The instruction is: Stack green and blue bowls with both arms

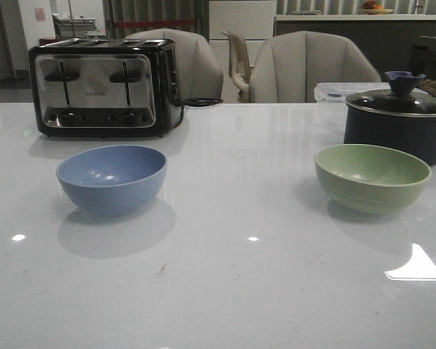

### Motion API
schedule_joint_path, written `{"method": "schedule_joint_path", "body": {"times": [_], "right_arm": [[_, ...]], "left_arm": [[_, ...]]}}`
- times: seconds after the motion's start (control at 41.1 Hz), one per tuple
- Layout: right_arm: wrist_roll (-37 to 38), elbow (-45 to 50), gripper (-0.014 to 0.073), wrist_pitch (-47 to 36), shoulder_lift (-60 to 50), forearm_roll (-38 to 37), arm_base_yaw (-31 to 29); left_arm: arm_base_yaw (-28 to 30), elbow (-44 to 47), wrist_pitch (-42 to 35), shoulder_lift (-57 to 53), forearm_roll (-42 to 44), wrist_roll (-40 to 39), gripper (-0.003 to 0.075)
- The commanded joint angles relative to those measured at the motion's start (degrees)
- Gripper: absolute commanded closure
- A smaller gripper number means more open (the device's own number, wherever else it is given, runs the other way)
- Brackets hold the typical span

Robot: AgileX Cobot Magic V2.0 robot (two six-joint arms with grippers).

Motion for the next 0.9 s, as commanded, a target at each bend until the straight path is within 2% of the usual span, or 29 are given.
{"method": "schedule_joint_path", "body": {"times": [0.0, 0.122, 0.511, 0.729, 0.802, 0.875], "right_arm": [[-0.1, -5.3, 0.0559, -1.2, 5.8, -0.6, -0.4], [-0.1, -8.0, 0.0559, 2.4, 12.4, -0.6, -0.4], [-0.1, -8.0, 0.0559, 11.3, 31.3, -0.6, -0.4], [-0.1, -8.0, 0.0559, 11.5, 40.0, -0.6, -0.4], [-0.1, -8.0, 0.0519, 11.4, 42.2, -0.6, -0.4], [-0.1, -8.0, 0.041, 10.9, 44.1, -0.6, -0.4]], "left_arm": [[0.1, -7.2, 4.1, 5.9, -0.6, -0.4, 0.0617], [0.1, -11.6, 11.0, 12.0, -2.2, -0.4, 0.0617], [0.1, -11.8, 20.3, 25.2, -2.4, -0.4, 0.0617], [0.1, -11.7, 20.7, 30.7, -2.4, -0.4, 0.0617], [0.1, -11.7, 20.7, 32.2, -2.4, -0.4, 0.061], [0.1, -11.7, 20.7, 33.3, -2.4, -0.4, 0.0537]]}}
